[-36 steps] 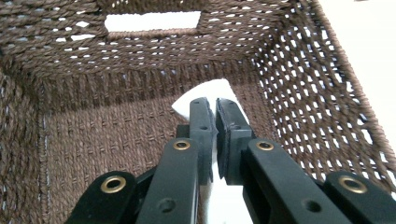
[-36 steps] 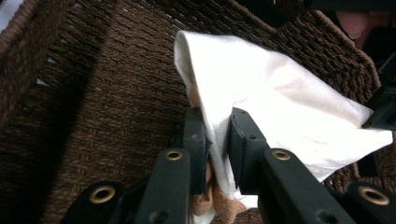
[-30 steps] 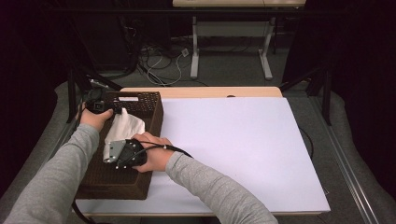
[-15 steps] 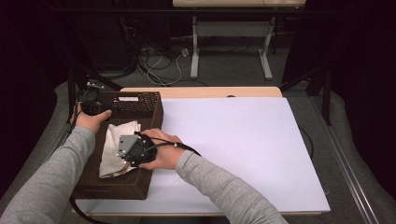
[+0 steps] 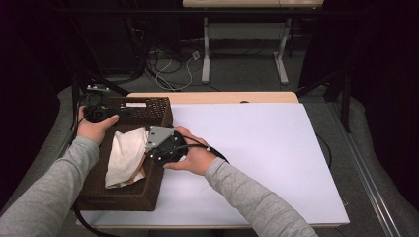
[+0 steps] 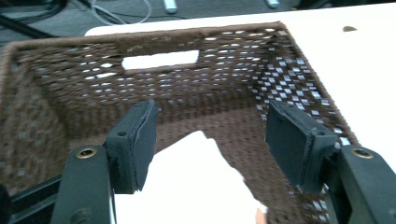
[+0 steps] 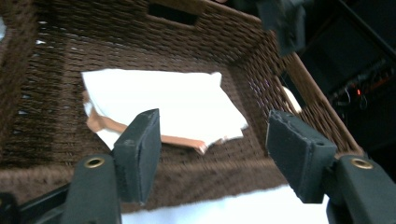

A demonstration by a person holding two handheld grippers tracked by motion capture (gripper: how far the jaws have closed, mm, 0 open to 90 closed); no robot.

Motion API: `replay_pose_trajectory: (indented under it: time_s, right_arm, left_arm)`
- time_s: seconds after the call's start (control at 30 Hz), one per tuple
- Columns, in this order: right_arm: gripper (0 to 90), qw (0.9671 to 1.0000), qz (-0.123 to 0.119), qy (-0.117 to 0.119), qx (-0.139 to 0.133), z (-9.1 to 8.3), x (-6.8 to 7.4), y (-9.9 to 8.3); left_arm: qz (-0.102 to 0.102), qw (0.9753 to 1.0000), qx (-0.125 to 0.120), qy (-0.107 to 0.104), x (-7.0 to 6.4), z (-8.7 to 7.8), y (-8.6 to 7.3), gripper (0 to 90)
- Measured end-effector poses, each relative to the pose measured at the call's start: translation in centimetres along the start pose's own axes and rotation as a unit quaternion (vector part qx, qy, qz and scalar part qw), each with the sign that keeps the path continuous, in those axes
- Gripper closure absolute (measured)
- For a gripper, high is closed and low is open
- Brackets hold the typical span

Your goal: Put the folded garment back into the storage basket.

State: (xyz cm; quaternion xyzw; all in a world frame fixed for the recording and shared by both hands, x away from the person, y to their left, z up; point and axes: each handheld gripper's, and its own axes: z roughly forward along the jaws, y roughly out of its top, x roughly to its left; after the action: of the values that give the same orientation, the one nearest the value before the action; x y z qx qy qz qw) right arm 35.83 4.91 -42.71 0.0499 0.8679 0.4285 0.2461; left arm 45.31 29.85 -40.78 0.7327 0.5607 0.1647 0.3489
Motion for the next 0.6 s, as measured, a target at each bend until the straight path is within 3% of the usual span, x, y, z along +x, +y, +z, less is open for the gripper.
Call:
replay_pose_trajectory:
  time_s: [0.13, 0.33, 0.6]
  right_arm:
    - [28.3, 0.9994, 0.032, -0.009, -0.008, -0.8, -0.9, -0.8]
    - [23.9, 0.9985, 0.051, -0.019, -0.007, -2.0, -1.7, -1.7]
    - [21.5, 0.9966, 0.078, -0.026, 0.002, -4.4, -2.8, -3.4]
  left_arm:
    - [0.001, 1.0000, 0.002, -0.006, -0.8, -0.1, -0.1, 28.4]
    - [0.001, 0.9996, -0.004, -0.027, -2.5, -0.6, -0.5, 23.9]
    - [0.018, 0.9991, 0.001, -0.037, -4.6, -1.9, -1.4, 19.8]
